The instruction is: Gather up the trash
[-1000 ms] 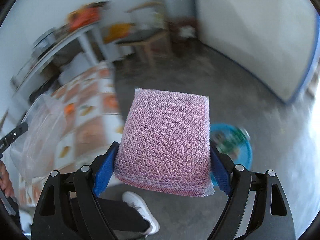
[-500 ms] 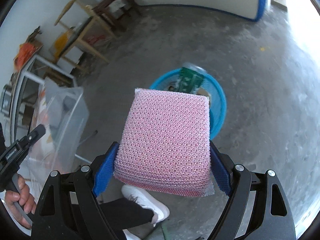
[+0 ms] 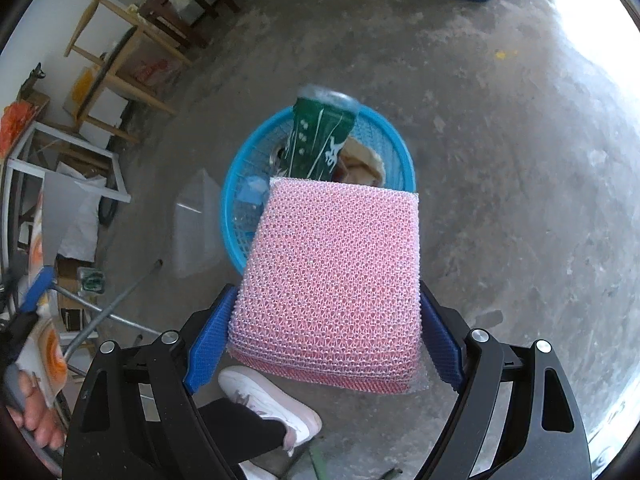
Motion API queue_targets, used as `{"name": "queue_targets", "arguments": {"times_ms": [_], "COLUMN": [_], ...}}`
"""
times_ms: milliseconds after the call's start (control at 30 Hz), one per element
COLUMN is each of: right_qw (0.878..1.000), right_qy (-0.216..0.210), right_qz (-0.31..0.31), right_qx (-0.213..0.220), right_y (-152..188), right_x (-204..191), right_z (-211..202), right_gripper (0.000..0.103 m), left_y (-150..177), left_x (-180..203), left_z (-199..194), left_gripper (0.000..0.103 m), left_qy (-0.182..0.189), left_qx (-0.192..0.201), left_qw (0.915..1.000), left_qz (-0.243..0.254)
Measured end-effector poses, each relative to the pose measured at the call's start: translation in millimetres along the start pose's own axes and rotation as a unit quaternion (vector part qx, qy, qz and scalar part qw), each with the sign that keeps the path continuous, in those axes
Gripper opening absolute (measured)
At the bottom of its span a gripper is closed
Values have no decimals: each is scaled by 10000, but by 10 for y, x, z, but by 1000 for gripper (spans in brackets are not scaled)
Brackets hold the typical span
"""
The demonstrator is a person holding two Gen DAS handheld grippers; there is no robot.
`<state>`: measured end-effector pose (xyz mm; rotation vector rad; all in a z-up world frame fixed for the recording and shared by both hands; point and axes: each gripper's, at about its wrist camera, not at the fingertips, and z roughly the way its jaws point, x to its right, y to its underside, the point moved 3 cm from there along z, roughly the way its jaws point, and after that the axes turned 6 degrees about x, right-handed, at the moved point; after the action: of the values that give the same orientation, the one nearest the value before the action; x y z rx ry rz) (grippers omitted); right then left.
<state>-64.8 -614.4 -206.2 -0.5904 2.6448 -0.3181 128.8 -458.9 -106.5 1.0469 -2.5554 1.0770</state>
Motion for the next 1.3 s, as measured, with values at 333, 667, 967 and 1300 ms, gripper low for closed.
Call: {"name": "queue_targets", "arguments": {"times_ms": [333, 667, 967, 1300], "right_qw": [9948, 9923, 9815, 9978], "right_qy": [275, 383, -9, 553], "right_qz": [-970, -1126, -1852, -351], "right_qx": [136, 349, 494, 30], "right_y": [-172, -161, -227, 116], "right_x": [-393, -323, -945, 187], "right_z": [333, 325, 234, 278], "right_gripper": [92, 93, 93, 82], "left_y": [-154, 409, 884, 950], "left_x": [-219, -1365, -2081, -2199], "left_z": [-1484, -2711, -3559, -3546], "left_gripper": [71, 81, 87, 88], "left_qy": [110, -1772, -2677, -2472], "left_qx": [1251, 1642, 2066, 2186], "left_qw": [9917, 9703, 9340, 9341], "left_qz": [279, -108, -1154, -1362]}}
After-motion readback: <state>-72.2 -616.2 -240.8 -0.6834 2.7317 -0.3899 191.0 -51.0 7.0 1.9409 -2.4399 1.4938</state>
